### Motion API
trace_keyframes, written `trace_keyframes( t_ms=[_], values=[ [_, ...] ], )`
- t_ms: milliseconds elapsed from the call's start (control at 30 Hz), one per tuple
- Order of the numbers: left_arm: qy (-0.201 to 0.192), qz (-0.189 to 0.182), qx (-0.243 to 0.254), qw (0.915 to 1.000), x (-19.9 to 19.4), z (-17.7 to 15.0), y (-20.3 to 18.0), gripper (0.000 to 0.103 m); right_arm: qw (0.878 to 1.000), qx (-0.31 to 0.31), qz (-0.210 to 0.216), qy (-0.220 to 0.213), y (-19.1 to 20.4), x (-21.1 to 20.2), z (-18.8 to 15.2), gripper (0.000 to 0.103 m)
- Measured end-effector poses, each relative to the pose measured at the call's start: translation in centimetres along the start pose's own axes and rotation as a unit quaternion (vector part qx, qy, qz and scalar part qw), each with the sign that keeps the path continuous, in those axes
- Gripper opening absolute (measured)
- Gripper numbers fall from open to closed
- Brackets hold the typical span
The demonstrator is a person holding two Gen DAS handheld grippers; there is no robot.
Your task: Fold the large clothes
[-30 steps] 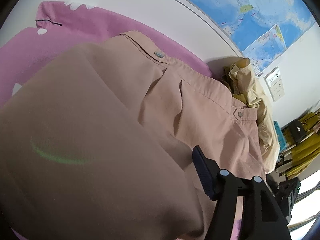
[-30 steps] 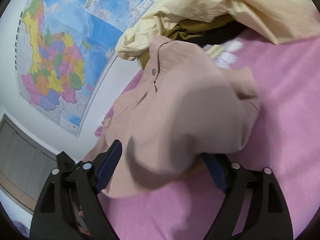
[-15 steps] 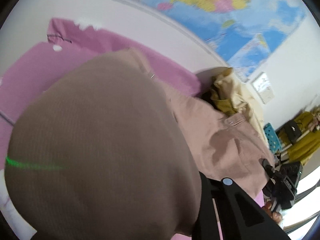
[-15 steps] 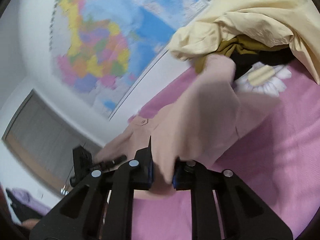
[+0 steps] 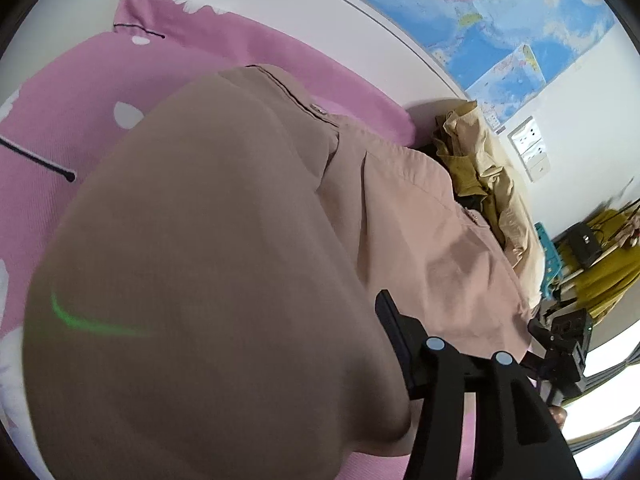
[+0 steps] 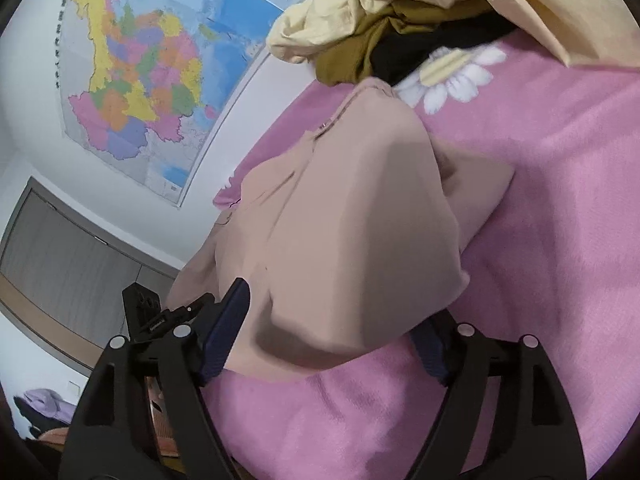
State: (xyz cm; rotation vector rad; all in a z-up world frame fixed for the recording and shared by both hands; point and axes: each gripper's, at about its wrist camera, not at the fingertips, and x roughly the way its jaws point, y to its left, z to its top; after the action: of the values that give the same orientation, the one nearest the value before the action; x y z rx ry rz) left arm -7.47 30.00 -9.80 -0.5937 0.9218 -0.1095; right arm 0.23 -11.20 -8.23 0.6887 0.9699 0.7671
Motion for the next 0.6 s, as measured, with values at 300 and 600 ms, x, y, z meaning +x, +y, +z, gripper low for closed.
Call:
trace_keyframes(
  t_ms=[300, 600],
  values=[
    [-0.003, 0.045, 0.032, 0.9985, 0.8, 0.0, -1.9, 0.058, 1.0, -0.016, -0.01, -0.011, 0.8, 1.3, 0.1, 0.085],
    [-0.006, 0.074, 0.047, 0.9962, 1.3, 0.2, -2.6, 0.061, 0.999, -0.028, -0.024, -0.029, 1.9, 3.8, 1.2, 0.088]
  ],
)
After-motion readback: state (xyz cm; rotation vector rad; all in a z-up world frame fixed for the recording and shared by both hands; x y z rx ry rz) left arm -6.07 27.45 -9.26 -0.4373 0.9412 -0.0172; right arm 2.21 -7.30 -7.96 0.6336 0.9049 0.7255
